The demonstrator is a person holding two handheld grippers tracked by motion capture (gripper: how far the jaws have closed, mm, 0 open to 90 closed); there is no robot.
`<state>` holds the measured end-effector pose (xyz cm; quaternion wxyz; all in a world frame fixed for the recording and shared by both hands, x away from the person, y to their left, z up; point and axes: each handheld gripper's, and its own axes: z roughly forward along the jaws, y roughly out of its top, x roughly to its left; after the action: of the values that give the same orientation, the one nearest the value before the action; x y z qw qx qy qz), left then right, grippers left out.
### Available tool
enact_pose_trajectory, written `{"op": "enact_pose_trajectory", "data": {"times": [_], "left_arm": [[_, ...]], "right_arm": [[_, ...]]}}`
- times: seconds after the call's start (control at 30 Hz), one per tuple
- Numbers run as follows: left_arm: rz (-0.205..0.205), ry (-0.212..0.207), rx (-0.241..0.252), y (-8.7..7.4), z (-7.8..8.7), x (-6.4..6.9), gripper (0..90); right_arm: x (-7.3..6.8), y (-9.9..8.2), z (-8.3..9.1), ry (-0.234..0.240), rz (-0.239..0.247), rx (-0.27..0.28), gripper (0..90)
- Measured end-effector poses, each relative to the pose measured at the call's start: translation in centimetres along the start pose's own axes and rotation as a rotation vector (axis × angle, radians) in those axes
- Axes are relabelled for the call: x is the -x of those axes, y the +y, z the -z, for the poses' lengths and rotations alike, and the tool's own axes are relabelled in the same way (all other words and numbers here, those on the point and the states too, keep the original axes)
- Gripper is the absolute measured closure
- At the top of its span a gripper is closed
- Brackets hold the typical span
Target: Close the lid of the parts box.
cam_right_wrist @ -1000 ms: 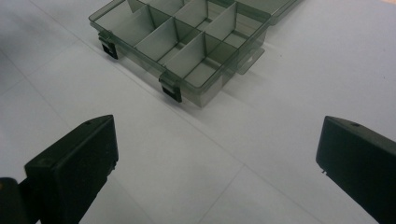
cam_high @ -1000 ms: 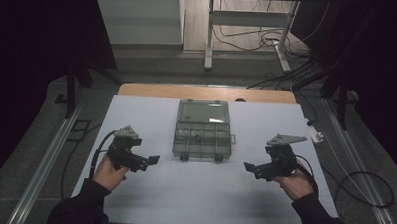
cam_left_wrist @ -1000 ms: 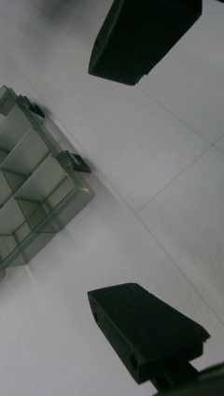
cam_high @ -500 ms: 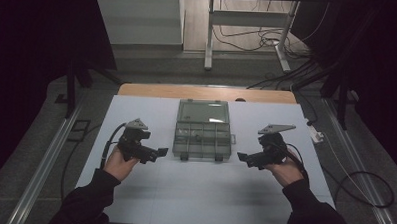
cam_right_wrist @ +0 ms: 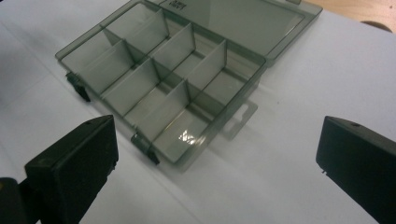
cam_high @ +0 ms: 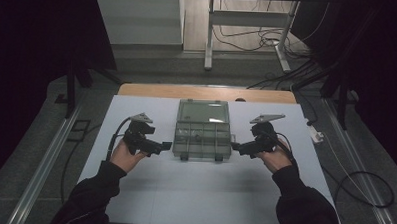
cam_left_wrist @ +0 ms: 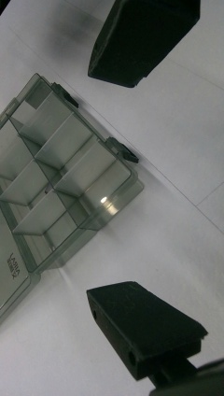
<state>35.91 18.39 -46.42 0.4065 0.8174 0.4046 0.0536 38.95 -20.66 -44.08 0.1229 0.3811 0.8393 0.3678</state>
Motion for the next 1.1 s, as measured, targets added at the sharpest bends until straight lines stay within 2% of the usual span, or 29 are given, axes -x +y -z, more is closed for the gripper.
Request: {"op": "enact_pose_trajectory", "data": {"times": [0.33, 0.97, 1.1], "left_arm": [[-0.01, -0.021, 0.011, 0.6, -0.6, -0.8, 0.9], [-0.05, -0.011, -0.006, 2.1, -2.8, -2.1, 0.2], [-0.044, -0.018, 0.0, 2.4, -3.4, -2.6, 0.2]], "right_arm": [[0.7, 1.4, -2.2, -0.019, -0.011, -0.004, 0.0], [2.3, 4.3, -5.2, -0.04, -0.043, -0.031, 0.0], [2.6, 4.8, -5.7, -0.039, -0.051, -0.027, 0.0]]}}
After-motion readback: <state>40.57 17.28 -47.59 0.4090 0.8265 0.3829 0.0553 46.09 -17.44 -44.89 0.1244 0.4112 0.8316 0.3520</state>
